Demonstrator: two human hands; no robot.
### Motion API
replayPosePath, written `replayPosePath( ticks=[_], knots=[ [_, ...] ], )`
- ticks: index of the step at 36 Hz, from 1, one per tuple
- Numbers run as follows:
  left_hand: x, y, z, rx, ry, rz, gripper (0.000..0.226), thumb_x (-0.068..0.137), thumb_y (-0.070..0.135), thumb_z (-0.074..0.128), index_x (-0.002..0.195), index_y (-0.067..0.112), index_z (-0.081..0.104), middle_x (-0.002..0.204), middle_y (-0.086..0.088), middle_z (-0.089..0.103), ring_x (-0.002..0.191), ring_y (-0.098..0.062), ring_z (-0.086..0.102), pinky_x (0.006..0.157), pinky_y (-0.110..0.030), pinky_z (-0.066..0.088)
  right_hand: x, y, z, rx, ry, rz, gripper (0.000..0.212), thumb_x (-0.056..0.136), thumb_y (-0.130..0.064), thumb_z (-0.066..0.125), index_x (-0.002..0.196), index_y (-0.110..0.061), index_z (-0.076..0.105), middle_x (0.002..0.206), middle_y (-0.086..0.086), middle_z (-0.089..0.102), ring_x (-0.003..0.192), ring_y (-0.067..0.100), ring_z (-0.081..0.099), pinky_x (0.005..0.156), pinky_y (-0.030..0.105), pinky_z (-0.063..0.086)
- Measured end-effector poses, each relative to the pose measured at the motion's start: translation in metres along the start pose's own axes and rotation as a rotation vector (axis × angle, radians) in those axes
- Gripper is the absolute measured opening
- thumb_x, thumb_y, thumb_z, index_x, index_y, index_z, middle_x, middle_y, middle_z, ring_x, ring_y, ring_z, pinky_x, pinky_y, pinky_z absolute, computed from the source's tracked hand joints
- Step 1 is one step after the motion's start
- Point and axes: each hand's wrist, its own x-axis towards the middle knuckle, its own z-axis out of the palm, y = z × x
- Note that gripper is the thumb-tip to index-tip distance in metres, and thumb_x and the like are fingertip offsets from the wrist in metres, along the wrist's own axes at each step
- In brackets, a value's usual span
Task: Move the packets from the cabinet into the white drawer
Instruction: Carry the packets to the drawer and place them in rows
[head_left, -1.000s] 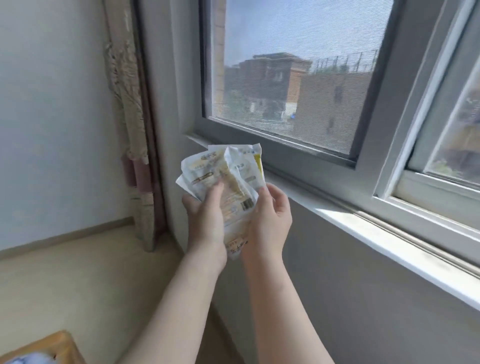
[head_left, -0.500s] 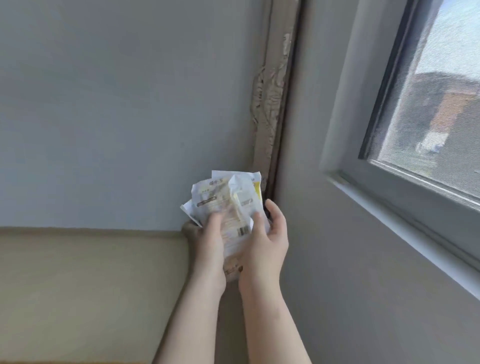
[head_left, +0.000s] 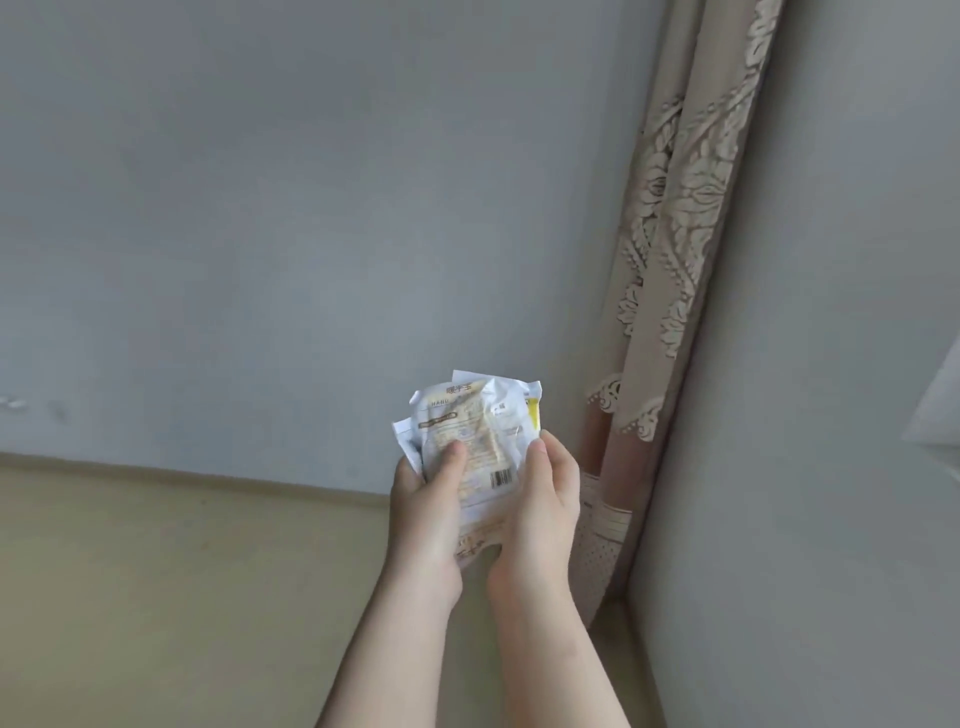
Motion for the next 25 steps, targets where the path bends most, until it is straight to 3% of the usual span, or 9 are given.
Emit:
replayPosePath(
  ticks=[4, 12, 19, 25],
  knots=[
    [0.067, -0.005, 0.018, -0.009, 0.063, 0.021, 0.018, 0.093, 0.027, 0.055, 0.11, 0.024, 0.061, 0.103, -0.004, 0.071, 0.091, -0.028, 0.069, 0.072, -0.041, 0.055, 0.067, 0.01, 0.02, -0.006, -0.111, 0.044, 0.018, 0.097, -0.017, 0.046, 0.113, -0.02, 0.055, 0.096, -0.006, 0.064, 0.076, 0.001, 0.064, 0.057, 0.013, 0.05],
    [0.183, 0.0, 0.05, -0.052, 0.191, 0.035, 0.018, 0.092, 0.03, 0.056, 0.108, 0.024, 0.063, 0.101, -0.004, 0.072, 0.09, -0.028, 0.069, 0.065, -0.034, 0.053, 0.19, 0.028, 0.068, -0.033, -0.243, 0.192, 0.021, 0.098, -0.016, 0.041, 0.096, -0.032, 0.054, 0.099, 0.001, 0.066, 0.077, 0.012, 0.066, 0.06, 0.022, 0.053],
    [0.265, 0.001, 0.007, -0.037, 0.414, 0.071, 0.017, 0.093, 0.025, 0.055, 0.106, 0.019, 0.065, 0.1, -0.01, 0.072, 0.088, -0.032, 0.069, 0.075, -0.047, 0.054, 0.252, 0.096, 0.125, -0.084, -0.353, 0.405, 0.023, 0.095, -0.01, 0.044, 0.107, -0.026, 0.056, 0.098, 0.004, 0.069, 0.076, 0.016, 0.067, 0.06, 0.027, 0.054],
    [0.331, 0.027, -0.045, -0.11, 0.527, 0.123, 0.017, 0.094, 0.022, 0.054, 0.107, 0.017, 0.065, 0.098, -0.009, 0.072, 0.081, -0.028, 0.07, 0.062, -0.035, 0.054, 0.278, 0.149, 0.199, -0.103, -0.495, 0.464, 0.026, 0.095, -0.007, 0.044, 0.111, -0.024, 0.053, 0.095, 0.003, 0.067, 0.07, 0.012, 0.068, 0.057, 0.025, 0.053]
  ],
)
